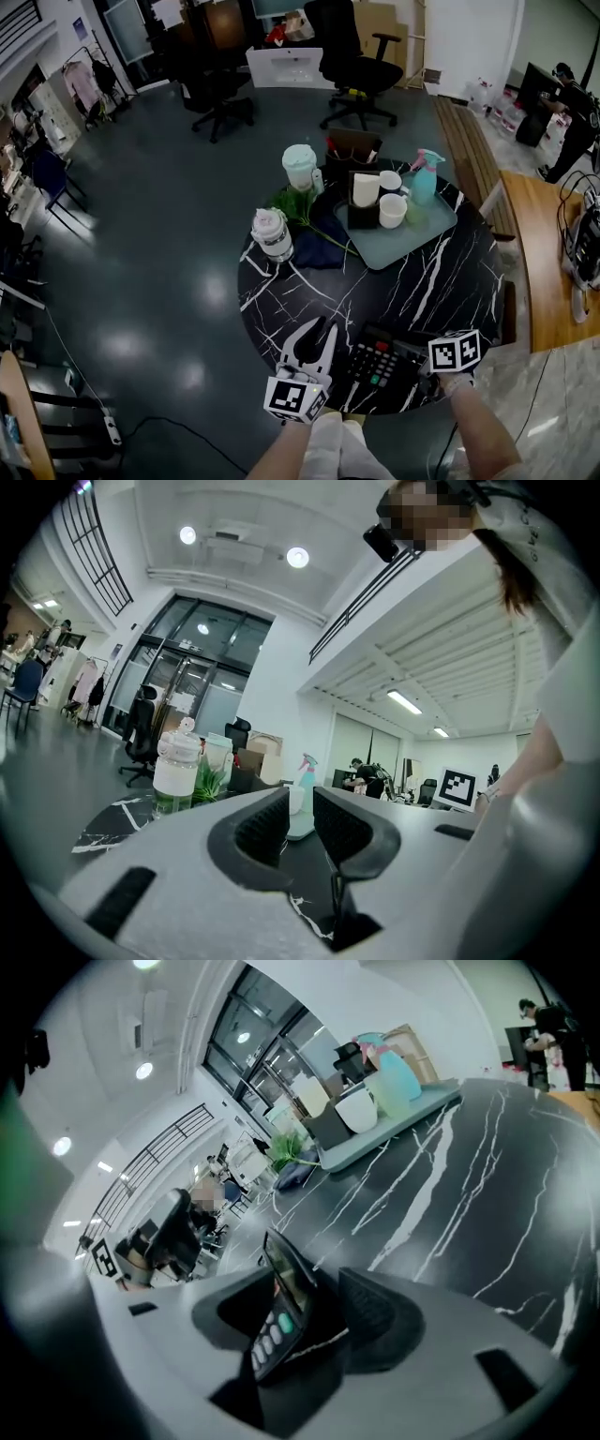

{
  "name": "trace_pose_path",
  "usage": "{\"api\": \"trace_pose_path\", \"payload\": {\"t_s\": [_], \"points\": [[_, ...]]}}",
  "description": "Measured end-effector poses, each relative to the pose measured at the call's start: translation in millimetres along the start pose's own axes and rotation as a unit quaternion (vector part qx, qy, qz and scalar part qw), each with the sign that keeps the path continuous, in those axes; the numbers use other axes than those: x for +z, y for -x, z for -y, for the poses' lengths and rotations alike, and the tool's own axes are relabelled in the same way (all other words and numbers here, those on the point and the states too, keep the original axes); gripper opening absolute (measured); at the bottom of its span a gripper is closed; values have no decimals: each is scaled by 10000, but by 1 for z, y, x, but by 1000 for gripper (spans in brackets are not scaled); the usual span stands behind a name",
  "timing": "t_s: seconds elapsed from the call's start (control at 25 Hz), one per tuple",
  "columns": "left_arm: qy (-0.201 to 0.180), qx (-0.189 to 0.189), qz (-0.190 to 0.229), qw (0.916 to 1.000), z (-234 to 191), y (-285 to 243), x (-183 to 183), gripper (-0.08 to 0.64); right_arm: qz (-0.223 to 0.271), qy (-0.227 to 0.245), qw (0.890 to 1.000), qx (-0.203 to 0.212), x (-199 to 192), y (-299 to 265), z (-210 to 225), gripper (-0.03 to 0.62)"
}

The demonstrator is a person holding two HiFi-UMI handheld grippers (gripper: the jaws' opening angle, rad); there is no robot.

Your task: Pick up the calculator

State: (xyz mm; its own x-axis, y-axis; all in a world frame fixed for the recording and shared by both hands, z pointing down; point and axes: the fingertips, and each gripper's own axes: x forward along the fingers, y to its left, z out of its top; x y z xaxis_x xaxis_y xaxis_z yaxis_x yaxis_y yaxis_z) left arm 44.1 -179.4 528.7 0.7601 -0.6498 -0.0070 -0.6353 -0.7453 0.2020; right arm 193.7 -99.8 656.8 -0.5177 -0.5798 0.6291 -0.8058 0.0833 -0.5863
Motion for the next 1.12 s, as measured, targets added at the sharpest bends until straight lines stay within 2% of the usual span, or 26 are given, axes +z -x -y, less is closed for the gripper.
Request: {"api": "trace_pose_path", "payload": {"t_s": [0.08, 0.24, 0.44, 0.68, 0.84, 1.12], "points": [[25, 73, 33, 10000, -5, -1, 0, 84, -190, 42, 9998, 77, -4, -2, 1, 206], [87, 132, 60, 9999, -13, 4, -2, 84, -255, 47, 9990, 367, -5, -4, -4, 121], [135, 185, 11, 9997, -18, 13, -9, 84, -292, -64, 9969, 734, -7, -4, -6, 98], [165, 203, -18, 9997, -24, 14, -12, 84, 18, -276, 9915, 1271, -8, 4, -22, 57], [171, 206, -4, 9996, -23, 13, -9, 84, 134, -341, 9897, 1381, -8, 7, -24, 51], [164, 87, -21, 9998, -16, 8, -4, 84, 473, -488, 9895, 1278, 7, 25, -20, 51]]}}
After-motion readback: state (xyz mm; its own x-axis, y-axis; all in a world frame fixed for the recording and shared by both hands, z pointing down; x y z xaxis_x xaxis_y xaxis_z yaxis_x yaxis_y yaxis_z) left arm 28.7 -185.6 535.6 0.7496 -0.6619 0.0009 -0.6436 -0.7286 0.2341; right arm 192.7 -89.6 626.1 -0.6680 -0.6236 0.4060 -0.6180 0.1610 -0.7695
